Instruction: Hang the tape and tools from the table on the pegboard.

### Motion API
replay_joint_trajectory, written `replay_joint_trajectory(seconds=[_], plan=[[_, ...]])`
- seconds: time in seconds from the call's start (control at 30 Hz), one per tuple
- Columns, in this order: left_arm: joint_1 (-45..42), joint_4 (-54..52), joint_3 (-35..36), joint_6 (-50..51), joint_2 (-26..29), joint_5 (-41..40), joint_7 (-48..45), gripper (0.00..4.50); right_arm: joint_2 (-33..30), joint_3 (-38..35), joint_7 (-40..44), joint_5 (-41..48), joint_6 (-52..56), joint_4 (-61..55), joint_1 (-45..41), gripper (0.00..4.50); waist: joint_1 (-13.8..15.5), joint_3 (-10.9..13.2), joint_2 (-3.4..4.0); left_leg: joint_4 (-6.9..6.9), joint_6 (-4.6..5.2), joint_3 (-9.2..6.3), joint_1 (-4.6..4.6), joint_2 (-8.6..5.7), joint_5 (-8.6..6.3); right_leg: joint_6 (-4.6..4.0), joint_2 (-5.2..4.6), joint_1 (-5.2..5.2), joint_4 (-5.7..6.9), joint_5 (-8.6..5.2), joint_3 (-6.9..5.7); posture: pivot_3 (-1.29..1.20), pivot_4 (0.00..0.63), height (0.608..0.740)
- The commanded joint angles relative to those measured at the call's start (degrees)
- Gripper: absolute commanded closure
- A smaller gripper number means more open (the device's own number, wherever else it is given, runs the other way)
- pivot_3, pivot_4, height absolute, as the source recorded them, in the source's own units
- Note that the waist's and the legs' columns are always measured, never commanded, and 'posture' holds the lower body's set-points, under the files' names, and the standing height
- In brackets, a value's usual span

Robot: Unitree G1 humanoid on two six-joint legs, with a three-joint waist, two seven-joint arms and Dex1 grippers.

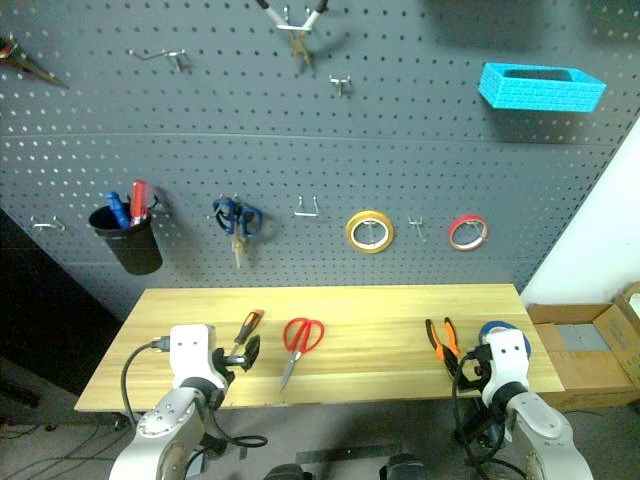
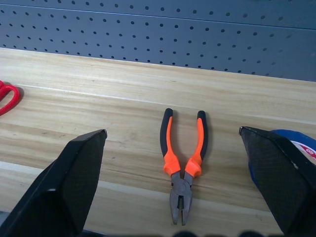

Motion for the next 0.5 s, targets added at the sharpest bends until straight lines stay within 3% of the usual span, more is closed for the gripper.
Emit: replay_joint_trajectory(seconds=[0.03, 0.5], plan=[[-0.81, -1.67, 0.95, -1.43, 0.58, 0.39, 0.14, 0.01, -0.37, -0.22, 0.06, 0.04, -1.08, -0.49, -1.06, 0.00, 0.04, 0.00, 0.00, 0.00, 0.00, 0.00, 0.00, 0.00, 0.00, 0.00, 0.00, 0.00, 0.00, 0.00, 0.00, 0.18, 0.034, 0.740], [-0.36, -2.10, 0.84, -1.51, 0.01, 0.98, 0.65, 0.01, -0.32, -0.39, -0.07, 0.18, -0.77, -1.02, -0.79, 0.00, 0.97, 0.05, 0.00, 0.00, 0.00, 0.00, 0.00, 0.00, 0.00, 0.00, 0.00, -0.13, -0.03, 0.00, 0.00, 0.18, 0.043, 0.740]])
